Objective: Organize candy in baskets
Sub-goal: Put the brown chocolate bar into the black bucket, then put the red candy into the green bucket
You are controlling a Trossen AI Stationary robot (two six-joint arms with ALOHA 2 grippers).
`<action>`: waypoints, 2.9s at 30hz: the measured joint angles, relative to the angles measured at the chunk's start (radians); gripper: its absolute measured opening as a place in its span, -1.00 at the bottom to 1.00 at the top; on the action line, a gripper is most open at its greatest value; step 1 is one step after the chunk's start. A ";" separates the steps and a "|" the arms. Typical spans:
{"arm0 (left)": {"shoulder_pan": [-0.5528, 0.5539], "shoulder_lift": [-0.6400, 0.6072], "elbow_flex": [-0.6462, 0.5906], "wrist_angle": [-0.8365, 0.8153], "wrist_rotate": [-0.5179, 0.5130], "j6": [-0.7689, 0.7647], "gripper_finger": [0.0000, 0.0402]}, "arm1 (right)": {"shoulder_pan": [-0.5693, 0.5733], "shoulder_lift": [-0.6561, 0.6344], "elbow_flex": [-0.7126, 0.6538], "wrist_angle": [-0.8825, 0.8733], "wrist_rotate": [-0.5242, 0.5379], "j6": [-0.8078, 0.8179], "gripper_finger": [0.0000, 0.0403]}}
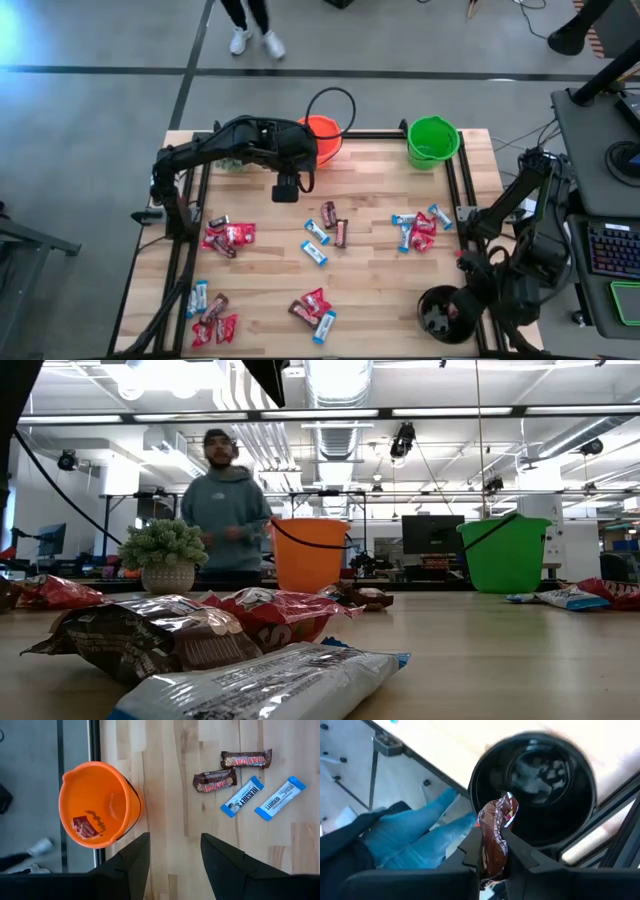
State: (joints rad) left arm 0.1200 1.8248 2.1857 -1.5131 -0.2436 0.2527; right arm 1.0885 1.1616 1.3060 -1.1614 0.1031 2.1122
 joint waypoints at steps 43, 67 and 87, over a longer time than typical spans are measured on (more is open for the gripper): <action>0.000 0.000 0.000 -0.014 0.054 -0.009 -0.21 | -0.002 0.017 0.000 -0.021 0.157 -0.095 -0.23; -0.001 0.000 0.000 0.022 0.342 -0.079 -0.21 | -0.170 -0.011 0.000 -0.143 0.591 -0.329 -0.24; 0.000 0.000 -0.032 0.000 0.341 -0.170 -0.21 | -0.344 -0.015 -0.001 -0.141 0.765 -0.548 -0.21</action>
State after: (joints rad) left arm 0.1196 1.8245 2.1539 -1.5132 0.0975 0.0829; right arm 0.7447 1.1461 1.3048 -1.3019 0.8684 1.5640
